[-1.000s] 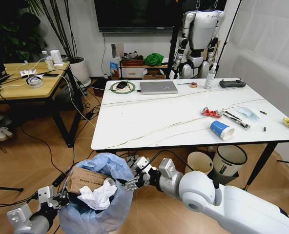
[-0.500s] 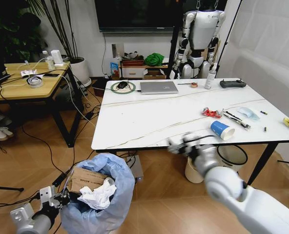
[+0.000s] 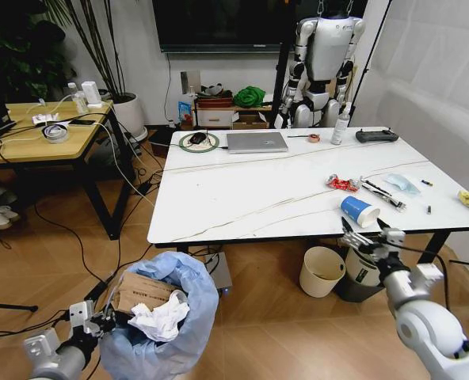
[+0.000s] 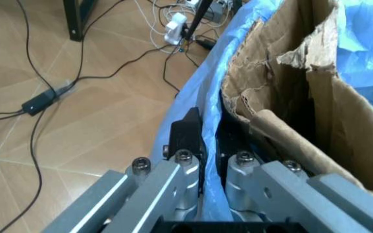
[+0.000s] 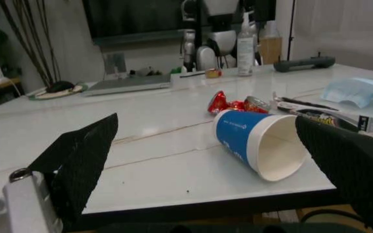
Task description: Pick up the trash bin and place the trash from the table into it.
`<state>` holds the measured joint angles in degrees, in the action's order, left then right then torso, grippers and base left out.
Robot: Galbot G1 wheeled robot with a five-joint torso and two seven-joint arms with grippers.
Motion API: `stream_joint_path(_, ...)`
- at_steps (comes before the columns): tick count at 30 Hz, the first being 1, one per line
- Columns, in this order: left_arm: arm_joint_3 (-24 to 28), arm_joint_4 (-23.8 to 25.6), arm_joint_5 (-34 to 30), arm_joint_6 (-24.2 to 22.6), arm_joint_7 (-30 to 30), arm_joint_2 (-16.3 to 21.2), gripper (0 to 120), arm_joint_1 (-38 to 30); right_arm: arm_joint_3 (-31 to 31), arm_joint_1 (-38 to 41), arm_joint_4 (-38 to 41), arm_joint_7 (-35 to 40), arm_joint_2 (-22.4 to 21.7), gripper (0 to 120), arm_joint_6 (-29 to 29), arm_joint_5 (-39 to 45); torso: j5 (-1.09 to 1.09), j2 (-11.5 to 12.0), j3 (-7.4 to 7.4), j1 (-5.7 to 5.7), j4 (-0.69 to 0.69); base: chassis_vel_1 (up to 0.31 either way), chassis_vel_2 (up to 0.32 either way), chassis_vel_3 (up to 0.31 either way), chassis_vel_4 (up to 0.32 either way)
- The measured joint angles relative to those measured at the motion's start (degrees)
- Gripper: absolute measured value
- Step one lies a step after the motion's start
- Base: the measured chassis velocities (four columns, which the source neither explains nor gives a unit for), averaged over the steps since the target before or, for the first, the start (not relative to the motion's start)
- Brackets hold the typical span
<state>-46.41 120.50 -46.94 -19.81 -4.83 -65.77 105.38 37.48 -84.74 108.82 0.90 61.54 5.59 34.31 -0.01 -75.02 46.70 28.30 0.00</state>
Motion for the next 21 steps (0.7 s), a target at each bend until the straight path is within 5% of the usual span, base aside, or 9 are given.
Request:
stream_joint_path(11, 0.18, 0.12, -0.07, 0.56, 0.47, -1.31, 0, 0.92, 4.11, -5.53, 1.05, -6.52, 12.74, 100, 3.1, -3.57, 0.0, 0.01, 0.0, 0.0, 0.0, 0.0, 0.0, 0.0, 0.0)
stream_joint_path(21, 0.51, 0.66, 0.62, 0.68, 0.57, -1.49, 0, 1.57, 4.27, -7.34, -0.22, -9.69, 15.26, 100, 4.84, -4.6, 0.0, 0.01, 0.0, 0.0, 0.0, -0.029, -0.025, 0.03, 0.025)
